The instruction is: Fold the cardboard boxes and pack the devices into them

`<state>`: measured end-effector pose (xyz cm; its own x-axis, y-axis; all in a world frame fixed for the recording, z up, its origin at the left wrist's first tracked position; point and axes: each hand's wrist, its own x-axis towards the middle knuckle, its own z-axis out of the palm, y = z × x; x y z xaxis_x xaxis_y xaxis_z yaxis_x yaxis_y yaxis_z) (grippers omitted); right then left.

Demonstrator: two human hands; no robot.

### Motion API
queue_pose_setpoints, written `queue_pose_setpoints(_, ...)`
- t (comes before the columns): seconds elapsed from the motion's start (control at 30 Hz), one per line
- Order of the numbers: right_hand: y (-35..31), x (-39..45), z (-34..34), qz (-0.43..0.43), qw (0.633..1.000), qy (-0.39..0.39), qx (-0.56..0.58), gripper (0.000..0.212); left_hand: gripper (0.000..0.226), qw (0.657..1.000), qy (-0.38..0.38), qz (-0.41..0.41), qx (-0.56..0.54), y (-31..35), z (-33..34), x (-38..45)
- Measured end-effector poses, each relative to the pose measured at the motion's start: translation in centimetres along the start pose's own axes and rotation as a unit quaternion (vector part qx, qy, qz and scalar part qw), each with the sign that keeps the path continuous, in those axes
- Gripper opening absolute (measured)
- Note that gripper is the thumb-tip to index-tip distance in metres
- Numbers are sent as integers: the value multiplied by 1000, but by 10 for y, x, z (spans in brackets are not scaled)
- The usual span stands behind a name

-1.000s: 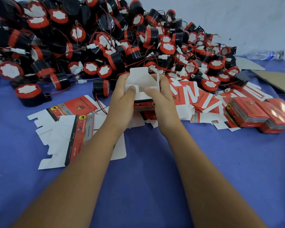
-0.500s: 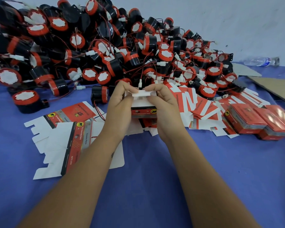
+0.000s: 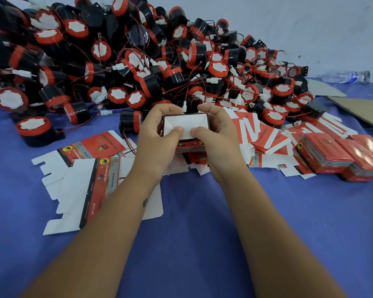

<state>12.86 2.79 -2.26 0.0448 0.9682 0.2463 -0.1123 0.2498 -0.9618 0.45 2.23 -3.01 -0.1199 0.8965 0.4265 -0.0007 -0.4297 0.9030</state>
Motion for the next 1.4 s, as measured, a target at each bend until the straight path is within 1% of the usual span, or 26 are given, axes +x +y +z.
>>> queue_pose_setpoints(0.13,-1,-1,1,-24,1000,11,0,47,44,1000,3,27,15,2,-1,0)
queue_pose_setpoints(0.23,-3,-1,2,-41,999,12,-10,48,48,1000,0,26,3,2,-1,1)
queue_pose_setpoints(0.3,-4,-2,4,-41,999,20,-15,40,51,1000,0,29,-7,3,-1,1)
queue_pose_setpoints(0.37,-4,-3,7,-20,999,43,-19,30,53,999,7,38,-16,4,-1,0)
queue_pose_setpoints(0.43,-7,-3,8,5,997,60,-43,26,54,998,10,55,-16,7,-1,-1)
queue_pose_setpoints(0.5,-8,-2,7,11,998,33,-44,34,56,998,4,64,-17,8,-1,0)
queue_pose_setpoints(0.57,-7,-2,4,-7,1000,-1,-23,38,58,998,0,58,-22,9,1,0)
queue_pose_setpoints(0.67,-6,-2,3,-44,999,-10,-17,36,60,999,-6,5,-51,8,4,-1)
queue_pose_setpoints(0.73,-5,-2,2,-62,998,10,-1,25,57,998,-9,-42,-43,3,5,0)
queue_pose_setpoints(0.8,-6,-2,1,-81,996,43,19,12,60,995,-28,-94,-12,0,4,2)
queue_pose_setpoints(0.83,-7,-2,1,-88,994,59,23,12,59,992,-38,-119,-5,-2,4,2)
queue_pose_setpoints(0.93,-8,-2,-1,-119,989,79,31,22,30,979,-64,-192,-34,-4,1,4)
queue_pose_setpoints(0.97,-8,-2,-2,-131,988,71,44,24,29,976,-66,-200,-48,-4,1,5)
queue_pose_setpoints(1.0,-8,-2,-2,-137,987,59,61,30,36,977,-60,-194,-58,-4,0,5)
queue_pose_setpoints(1.07,-8,-3,-1,-125,989,46,69,42,49,986,-9,-149,-81,-2,-2,8)
queue_pose_setpoints(1.1,-6,-4,0,-110,992,48,48,44,50,989,30,-115,-82,0,-4,10)
queue_pose_setpoints(1.17,-2,-5,5,-89,994,51,-43,40,45,987,124,-56,-83,4,-13,14)
queue_pose_setpoints(1.23,3,-6,12,-92,984,29,-148,34,40,971,219,-4,-92,5,-27,20)
queue_pose_setpoints(1.27,6,-6,16,-91,979,9,-182,31,38,961,259,10,-102,5,-34,22)
queue_pose_setpoints(1.33,10,-5,26,-65,976,-32,-205,29,37,939,322,-2,-117,-1,-47,28)
queue_pose_setpoints(1.4,12,5,38,-27,973,-71,-220,34,38,926,351,-39,-132,-7,-53,34)
